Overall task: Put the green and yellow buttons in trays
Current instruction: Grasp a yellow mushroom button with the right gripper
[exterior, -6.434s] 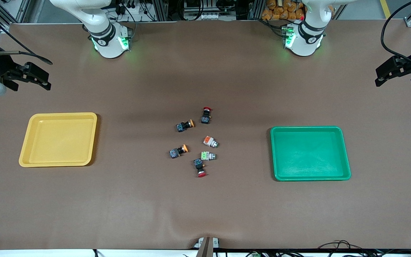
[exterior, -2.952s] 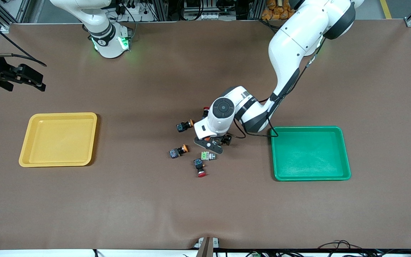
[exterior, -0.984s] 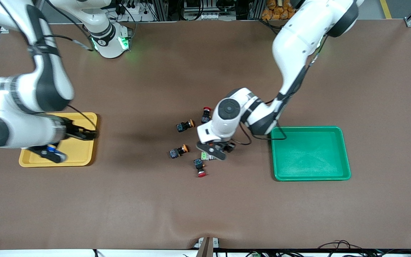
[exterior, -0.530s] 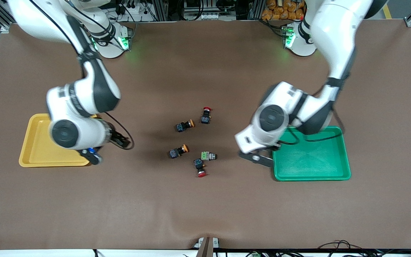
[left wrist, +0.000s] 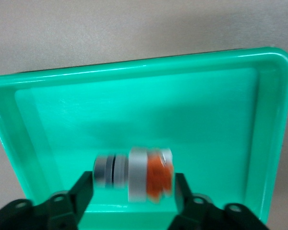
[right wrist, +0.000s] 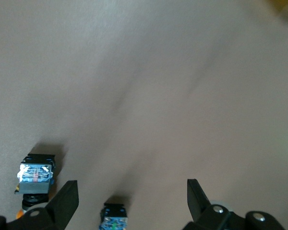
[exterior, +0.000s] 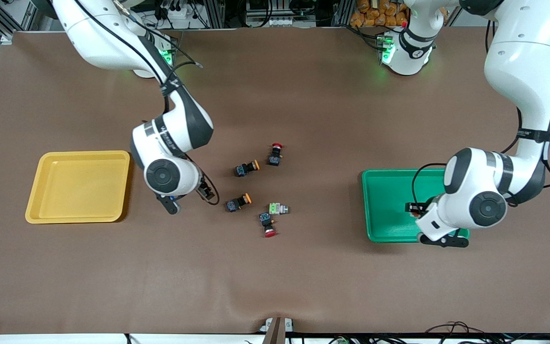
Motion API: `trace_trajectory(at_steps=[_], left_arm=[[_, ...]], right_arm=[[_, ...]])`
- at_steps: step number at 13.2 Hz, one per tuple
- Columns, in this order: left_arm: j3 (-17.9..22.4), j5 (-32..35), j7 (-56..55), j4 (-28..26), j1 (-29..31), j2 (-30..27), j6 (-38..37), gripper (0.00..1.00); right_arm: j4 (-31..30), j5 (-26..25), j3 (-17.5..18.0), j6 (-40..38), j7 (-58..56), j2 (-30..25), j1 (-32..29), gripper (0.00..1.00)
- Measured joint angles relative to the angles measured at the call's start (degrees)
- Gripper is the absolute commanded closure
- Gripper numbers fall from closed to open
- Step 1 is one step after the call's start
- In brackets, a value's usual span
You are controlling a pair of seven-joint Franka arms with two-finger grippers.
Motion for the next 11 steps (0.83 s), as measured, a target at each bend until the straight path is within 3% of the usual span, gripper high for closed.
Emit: trace_trajectory(at_steps=[4, 9, 11], left_arm=[[-0.33, 0.0, -0.35, -0.43, 0.1, -0.34, 0.05, 0.0], [-2.36, -0.29, -1.74, -0.59, 0.25, -3.01, -0.07, 0.0], [-3.58, -1.04, -3.03, -0.74, 0.13, -3.1, -0.07, 0.0]], right_arm=[[-5.97, 2.42, 0.03, 14.49, 3.12, 2.43, 1.72, 0.0], [-6.18, 4.71, 0.15, 13.83, 10.48, 3.2, 6.26, 0.0], [-6.52, 4.71, 0.16, 13.78, 12.43, 3.36, 8.19, 0.11]])
